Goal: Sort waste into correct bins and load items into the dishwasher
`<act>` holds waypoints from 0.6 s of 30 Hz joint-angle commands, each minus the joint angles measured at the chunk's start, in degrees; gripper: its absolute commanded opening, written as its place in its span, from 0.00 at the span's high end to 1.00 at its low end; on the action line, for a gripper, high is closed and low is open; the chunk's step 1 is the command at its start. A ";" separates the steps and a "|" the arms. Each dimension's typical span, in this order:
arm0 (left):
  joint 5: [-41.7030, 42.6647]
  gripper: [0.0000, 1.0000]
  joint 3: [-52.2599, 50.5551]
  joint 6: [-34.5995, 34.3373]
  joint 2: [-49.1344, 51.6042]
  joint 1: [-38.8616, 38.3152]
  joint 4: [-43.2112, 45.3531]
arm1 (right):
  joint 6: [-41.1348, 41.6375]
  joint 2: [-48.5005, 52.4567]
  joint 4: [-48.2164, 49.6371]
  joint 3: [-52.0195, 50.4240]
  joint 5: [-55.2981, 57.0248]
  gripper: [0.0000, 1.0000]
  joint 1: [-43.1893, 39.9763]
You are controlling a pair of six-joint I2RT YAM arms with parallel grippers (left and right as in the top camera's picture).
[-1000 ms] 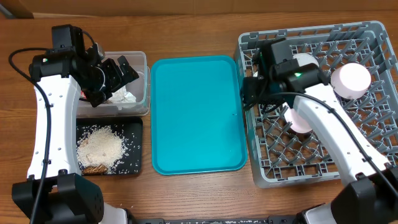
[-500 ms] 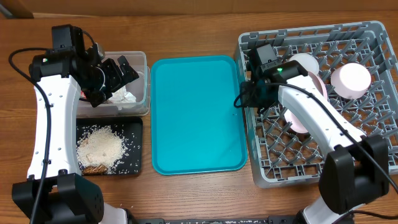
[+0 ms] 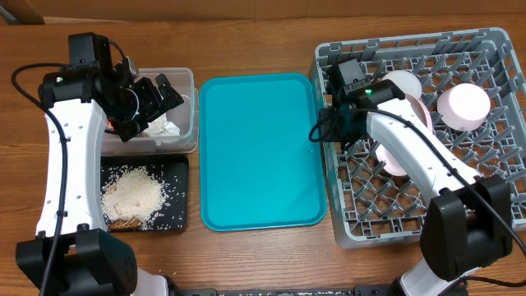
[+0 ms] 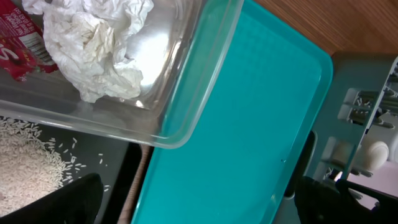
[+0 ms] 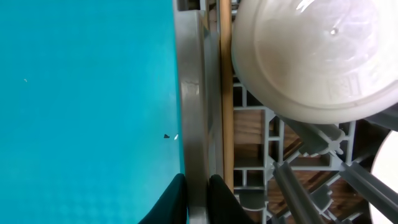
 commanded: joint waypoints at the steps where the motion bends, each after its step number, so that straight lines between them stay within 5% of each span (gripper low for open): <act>1: -0.42 0.00 1.38 -0.37 -1.60 -0.13 0.22 | 0.28 -0.17 1.11 -0.04 -0.72 0.91 0.28; 18: -0.42 0.00 1.40 -0.37 -1.60 -0.13 0.22 | 1.51 -0.17 4.13 -0.04 -0.72 0.94 0.28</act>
